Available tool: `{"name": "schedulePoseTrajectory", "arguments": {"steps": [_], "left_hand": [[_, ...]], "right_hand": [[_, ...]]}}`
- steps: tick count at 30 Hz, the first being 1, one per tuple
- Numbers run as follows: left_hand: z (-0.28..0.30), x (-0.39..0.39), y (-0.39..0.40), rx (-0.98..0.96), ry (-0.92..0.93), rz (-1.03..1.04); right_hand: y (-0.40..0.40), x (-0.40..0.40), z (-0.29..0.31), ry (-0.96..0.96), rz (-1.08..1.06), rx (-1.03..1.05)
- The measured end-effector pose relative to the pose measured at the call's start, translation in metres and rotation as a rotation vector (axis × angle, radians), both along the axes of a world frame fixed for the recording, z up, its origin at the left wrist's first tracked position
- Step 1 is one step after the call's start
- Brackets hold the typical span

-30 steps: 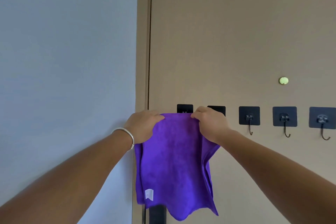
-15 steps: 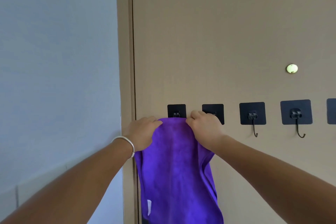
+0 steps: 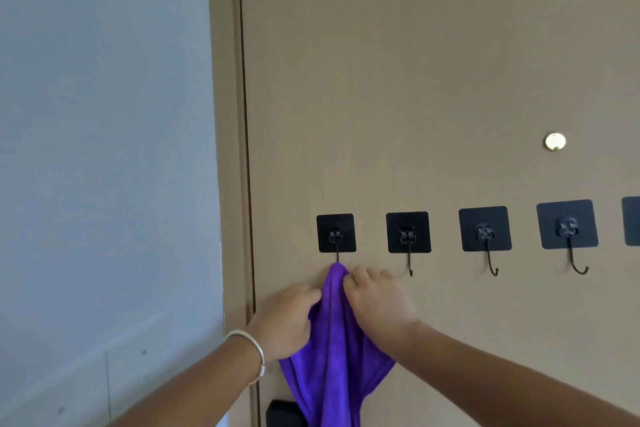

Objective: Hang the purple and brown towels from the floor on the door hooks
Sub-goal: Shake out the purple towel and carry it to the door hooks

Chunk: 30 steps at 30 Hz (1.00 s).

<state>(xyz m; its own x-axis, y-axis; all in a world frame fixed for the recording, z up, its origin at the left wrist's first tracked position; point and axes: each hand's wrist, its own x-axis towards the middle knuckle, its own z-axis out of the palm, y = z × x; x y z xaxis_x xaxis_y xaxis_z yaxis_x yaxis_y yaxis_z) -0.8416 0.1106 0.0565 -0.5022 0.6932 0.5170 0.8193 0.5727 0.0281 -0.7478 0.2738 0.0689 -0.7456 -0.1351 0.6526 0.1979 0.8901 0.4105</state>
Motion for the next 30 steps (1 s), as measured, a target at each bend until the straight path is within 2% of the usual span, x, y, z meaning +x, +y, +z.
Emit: {"name": "schedulePoseTrajectory", "arguments": {"steps": [3, 6, 9, 11, 13, 16, 18, 20, 24, 27, 30], "left_hand": [[-0.001, 0.0, 0.007, 0.007, 0.029, -0.003], [0.009, -0.001, 0.006, 0.104, 0.137, 0.052], [0.016, 0.002, 0.002, 0.316, 0.108, 0.038], [0.013, 0.007, 0.001, 0.333, -0.02, 0.009], [0.002, 0.013, 0.004, 0.298, -0.219, -0.012], [-0.018, 0.02, 0.012, 0.358, -0.59, -0.112], [-0.025, 0.025, 0.016, 0.375, -0.714, -0.144], [-0.027, 0.026, 0.016, 0.381, -0.706, -0.128], [-0.023, 0.029, 0.008, 0.364, -0.584, -0.051], [-0.026, 0.038, 0.007, 0.506, -0.539, -0.028], [-0.035, 0.053, 0.008, 0.604, -0.474, -0.016]], "right_hand": [[-0.003, 0.005, 0.001, -0.001, 0.025, -0.045], [-0.005, 0.011, 0.005, 0.112, 0.044, -0.144], [-0.006, 0.013, -0.003, 0.174, 0.155, -0.516], [-0.01, 0.014, -0.016, 0.191, 0.195, -0.718], [-0.016, 0.013, -0.035, 0.169, 0.176, -0.755], [-0.029, 0.01, -0.054, 0.109, 0.203, -0.83], [-0.034, 0.009, -0.058, 0.054, 0.237, -0.914], [-0.033, 0.008, -0.06, 0.029, 0.196, -0.89], [-0.03, 0.011, -0.056, 0.034, 0.075, -0.708], [-0.031, 0.016, -0.055, 0.038, 0.064, -0.608], [-0.04, 0.031, -0.056, 0.052, 0.025, -0.606]]}}
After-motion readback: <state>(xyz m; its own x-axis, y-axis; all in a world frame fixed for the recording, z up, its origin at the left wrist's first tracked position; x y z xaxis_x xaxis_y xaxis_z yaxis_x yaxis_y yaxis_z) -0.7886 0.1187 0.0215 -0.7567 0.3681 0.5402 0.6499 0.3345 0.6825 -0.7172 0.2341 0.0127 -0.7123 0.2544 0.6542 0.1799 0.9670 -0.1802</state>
